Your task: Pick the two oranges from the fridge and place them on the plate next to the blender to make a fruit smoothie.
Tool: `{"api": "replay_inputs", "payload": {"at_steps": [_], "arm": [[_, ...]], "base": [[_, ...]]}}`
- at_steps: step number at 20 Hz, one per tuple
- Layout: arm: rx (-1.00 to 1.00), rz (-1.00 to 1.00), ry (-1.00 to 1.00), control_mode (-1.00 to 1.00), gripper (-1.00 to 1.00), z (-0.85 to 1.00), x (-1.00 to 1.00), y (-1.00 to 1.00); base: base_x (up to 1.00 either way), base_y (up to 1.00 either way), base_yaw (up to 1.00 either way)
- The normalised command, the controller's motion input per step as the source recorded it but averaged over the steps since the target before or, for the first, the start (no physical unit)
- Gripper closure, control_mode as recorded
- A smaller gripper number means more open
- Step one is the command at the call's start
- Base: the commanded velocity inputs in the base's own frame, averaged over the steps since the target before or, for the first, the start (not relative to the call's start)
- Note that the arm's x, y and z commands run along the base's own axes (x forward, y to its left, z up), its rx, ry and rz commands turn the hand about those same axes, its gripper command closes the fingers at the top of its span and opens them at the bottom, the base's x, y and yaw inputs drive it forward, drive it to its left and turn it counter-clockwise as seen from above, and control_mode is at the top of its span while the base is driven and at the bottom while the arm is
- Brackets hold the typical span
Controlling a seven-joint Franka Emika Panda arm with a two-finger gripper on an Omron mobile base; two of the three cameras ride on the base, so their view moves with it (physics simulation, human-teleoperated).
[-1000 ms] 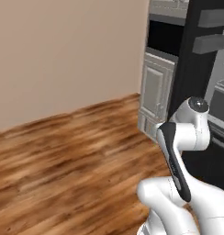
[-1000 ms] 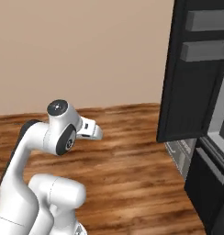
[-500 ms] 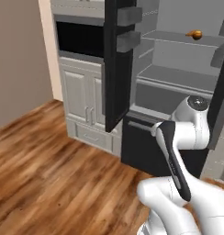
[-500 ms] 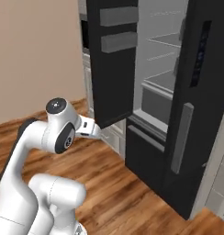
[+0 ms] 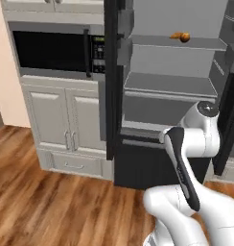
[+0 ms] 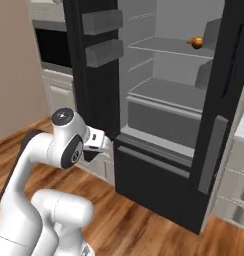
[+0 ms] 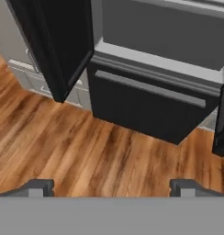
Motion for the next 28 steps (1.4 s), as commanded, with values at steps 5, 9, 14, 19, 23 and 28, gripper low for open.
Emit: {"api": "replay_inputs", "payload": {"at_steps": [5, 9, 14, 19, 23, 28], "arm": [[0.0, 0.0, 0.0, 1.0, -1.0, 0.0, 0.0, 0.0], [0.0, 0.0, 0.0, 1.0, -1.0, 0.0, 0.0, 0.0], [0.0, 0.0, 0.0, 1.0, -1.0, 0.0, 0.0, 0.0], [0.0, 0.0, 0.0, 1.0, -1.0, 0.0, 0.0, 0.0], [0.0, 0.0, 0.0, 1.0, -1.0, 0.0, 0.0, 0.0], [0.0, -0.01, 0.03, -1.0, -1.0, 0.03, 0.13, 0.01]], "base": [[0.74, 0.48, -0.57], [0.71, 0.0, -0.51], [0.75, -0.02, -0.38], [0.78, 0.19, -0.15], [0.79, 0.08, -0.09], [0.36, 0.01, -0.03]]}}
